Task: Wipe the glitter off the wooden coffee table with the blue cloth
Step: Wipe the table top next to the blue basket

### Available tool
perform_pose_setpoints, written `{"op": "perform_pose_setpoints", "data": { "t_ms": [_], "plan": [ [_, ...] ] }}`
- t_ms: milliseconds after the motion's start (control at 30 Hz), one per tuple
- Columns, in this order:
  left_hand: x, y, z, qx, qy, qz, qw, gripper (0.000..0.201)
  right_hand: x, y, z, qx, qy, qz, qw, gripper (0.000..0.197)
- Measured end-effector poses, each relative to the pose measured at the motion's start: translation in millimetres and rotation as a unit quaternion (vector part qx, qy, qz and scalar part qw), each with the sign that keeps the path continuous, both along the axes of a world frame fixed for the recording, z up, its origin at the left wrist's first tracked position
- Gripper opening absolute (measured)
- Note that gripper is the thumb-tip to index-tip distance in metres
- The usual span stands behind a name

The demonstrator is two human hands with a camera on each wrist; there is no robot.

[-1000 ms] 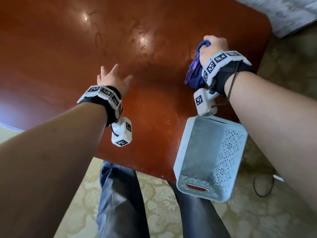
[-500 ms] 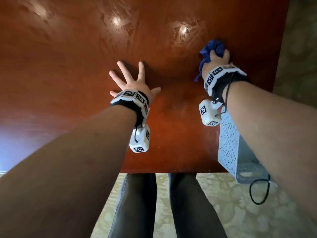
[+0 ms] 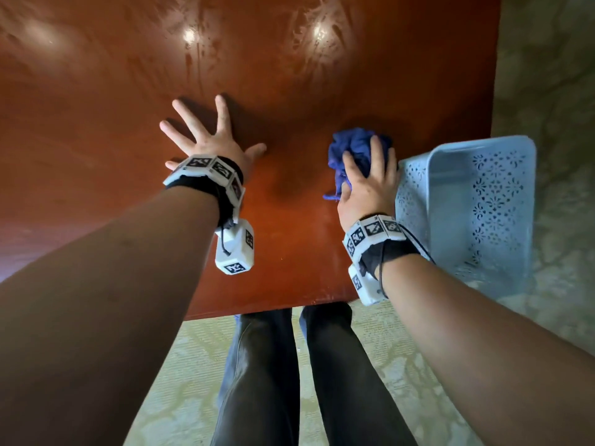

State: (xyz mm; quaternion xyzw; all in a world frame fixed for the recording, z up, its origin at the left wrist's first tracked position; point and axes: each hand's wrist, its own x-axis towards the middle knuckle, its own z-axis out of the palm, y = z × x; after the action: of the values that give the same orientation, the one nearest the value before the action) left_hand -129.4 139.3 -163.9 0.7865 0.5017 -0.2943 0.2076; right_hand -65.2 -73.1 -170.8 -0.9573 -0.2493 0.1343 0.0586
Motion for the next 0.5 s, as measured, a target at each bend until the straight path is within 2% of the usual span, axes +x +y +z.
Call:
{"op": "perform_pose_setpoints", "data": {
  "t_ms": [133,233,367,500],
  "plan": [
    [-1.3,-0.5,-0.6,0.003,0.003,0.002,1.000,0.096,-16.1,-14.7,0.5,-0.020,0.021,-0.002,1.000,0.052],
    [-3.0,-9.7,-2.4,0.015,-0.014,0.009,1.000,0.087,-25.9,-27.5,-2.2,-0.022,0.030,-0.009,0.999,0.055],
    [-4.5,-30.9,-8.6,0.021,-0.036,0.003,0.999,0.076,6.0,-27.1,-8.9,-0.001,0.007,-0.018,1.000,0.051],
    [-2.2,-40.7,-11.8,0.029,-0.034,0.000,0.999,0.074,36.3,-14.7,-11.2,-0.004,0.026,-0.032,0.999,0.052]
  ]
}}
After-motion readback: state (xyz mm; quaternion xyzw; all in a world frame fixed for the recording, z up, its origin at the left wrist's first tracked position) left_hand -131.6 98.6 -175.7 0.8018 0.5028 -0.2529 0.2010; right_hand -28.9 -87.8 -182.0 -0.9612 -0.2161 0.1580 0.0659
